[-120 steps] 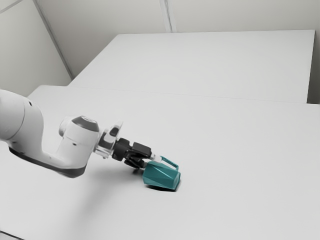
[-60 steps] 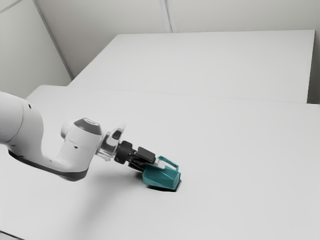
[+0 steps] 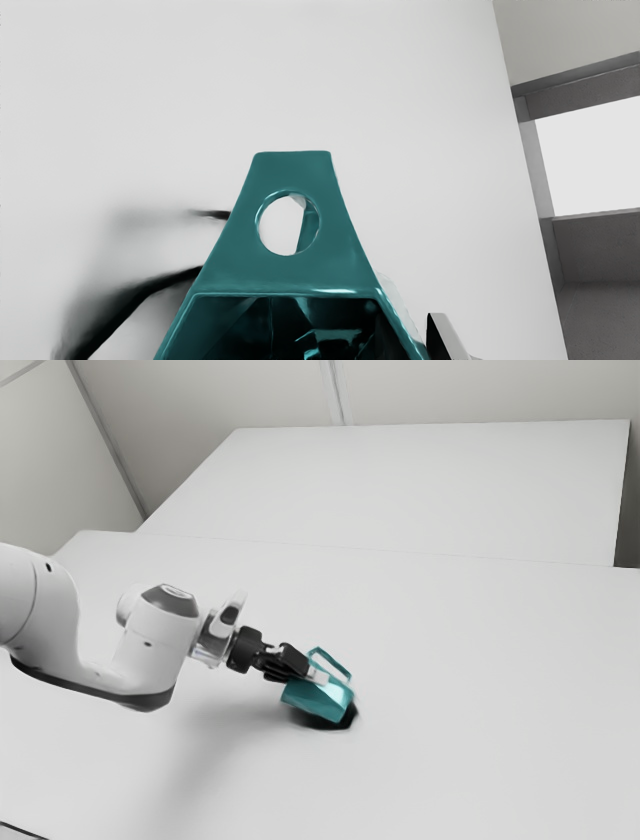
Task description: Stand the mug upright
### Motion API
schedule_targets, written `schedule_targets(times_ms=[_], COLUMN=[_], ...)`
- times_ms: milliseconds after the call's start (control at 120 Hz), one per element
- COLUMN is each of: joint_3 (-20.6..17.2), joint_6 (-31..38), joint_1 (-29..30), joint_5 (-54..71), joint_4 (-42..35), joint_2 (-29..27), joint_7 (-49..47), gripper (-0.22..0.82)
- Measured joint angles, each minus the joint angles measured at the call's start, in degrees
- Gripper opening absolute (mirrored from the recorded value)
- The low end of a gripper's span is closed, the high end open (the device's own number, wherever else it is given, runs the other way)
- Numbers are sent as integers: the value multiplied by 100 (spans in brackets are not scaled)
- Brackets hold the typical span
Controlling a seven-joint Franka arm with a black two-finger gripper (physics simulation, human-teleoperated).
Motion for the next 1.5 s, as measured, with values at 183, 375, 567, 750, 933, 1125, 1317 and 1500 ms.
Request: schedule_targets(times_ms=[183,375,567,750,933,1125,1317,1500], joint_3=[-130,-456,-405,-342,-20,68,82,148], joint_6=[95,364,-132,-332,-202,-149,-64,-36], joint_1=[116,232,-1,-156,-154,-174,-170,-195], joint_5=[17,1728,4776,7030,7789,8074,8150,8111], joint_4=[141,1156,2225,2738,2719,2701,2682,2686], joint_2=[-71,-170,-83,420,843,1021,1172,1234], joint_7=[-41,-559,-1743,-3035,-4196,-5093,-5753,-6172], gripper=[-14,-16,-17,-17,-17,-17,-18,9])
